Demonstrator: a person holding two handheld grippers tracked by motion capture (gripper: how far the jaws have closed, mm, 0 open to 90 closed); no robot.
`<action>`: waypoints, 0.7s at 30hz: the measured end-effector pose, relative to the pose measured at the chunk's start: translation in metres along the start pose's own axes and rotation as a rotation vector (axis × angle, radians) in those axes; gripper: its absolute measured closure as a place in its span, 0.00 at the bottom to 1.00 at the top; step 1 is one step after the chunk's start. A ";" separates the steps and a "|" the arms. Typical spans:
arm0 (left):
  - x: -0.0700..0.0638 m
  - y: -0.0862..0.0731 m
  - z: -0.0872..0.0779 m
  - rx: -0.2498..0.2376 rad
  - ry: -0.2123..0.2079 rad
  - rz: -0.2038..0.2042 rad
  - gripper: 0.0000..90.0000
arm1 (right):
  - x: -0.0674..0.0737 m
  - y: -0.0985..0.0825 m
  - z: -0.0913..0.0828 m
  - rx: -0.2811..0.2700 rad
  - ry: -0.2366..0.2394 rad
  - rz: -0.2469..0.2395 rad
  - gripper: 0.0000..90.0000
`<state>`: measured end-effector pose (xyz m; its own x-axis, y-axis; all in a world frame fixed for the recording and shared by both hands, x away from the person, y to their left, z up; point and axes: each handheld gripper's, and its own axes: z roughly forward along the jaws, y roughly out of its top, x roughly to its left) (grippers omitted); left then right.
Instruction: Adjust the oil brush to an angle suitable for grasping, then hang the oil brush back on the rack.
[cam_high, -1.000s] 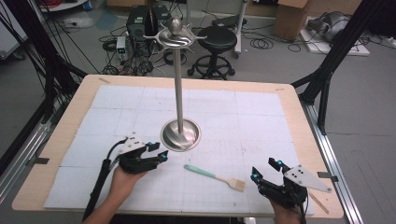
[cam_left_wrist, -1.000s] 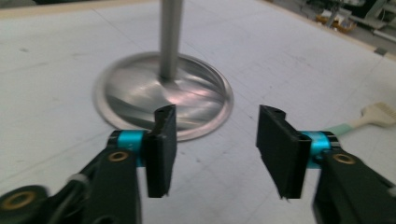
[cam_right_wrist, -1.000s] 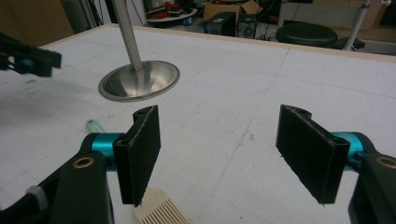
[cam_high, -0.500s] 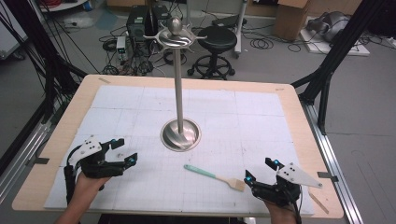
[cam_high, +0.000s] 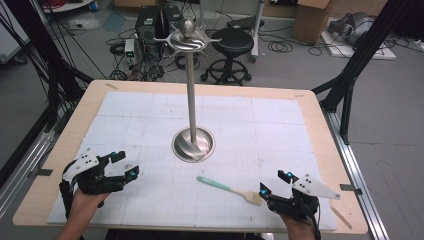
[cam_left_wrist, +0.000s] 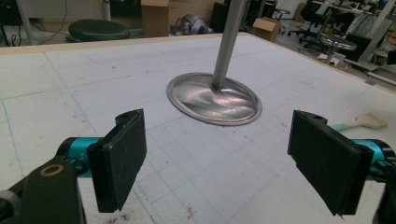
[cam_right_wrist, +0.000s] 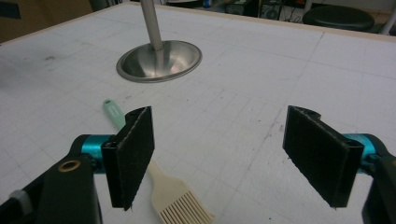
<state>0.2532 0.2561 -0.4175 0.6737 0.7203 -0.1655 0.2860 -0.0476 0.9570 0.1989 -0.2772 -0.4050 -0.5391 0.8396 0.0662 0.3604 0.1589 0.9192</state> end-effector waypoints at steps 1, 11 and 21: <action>0.000 0.000 0.000 0.002 0.000 -0.001 0.22 | 0.000 0.000 0.002 0.014 0.011 0.004 0.28; -0.002 -0.003 0.001 0.016 -0.008 0.002 0.22 | 0.008 0.004 0.020 0.078 0.058 -0.045 0.32; -0.005 -0.003 0.002 0.025 -0.006 0.005 0.23 | 0.016 0.004 0.052 0.206 0.143 -0.117 0.42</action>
<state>0.2506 0.2514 -0.4204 0.6791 0.7158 -0.1626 0.3000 -0.0685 0.9515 0.2310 -0.2367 -0.4207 -0.6829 0.7298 0.0316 0.4283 0.3650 0.8266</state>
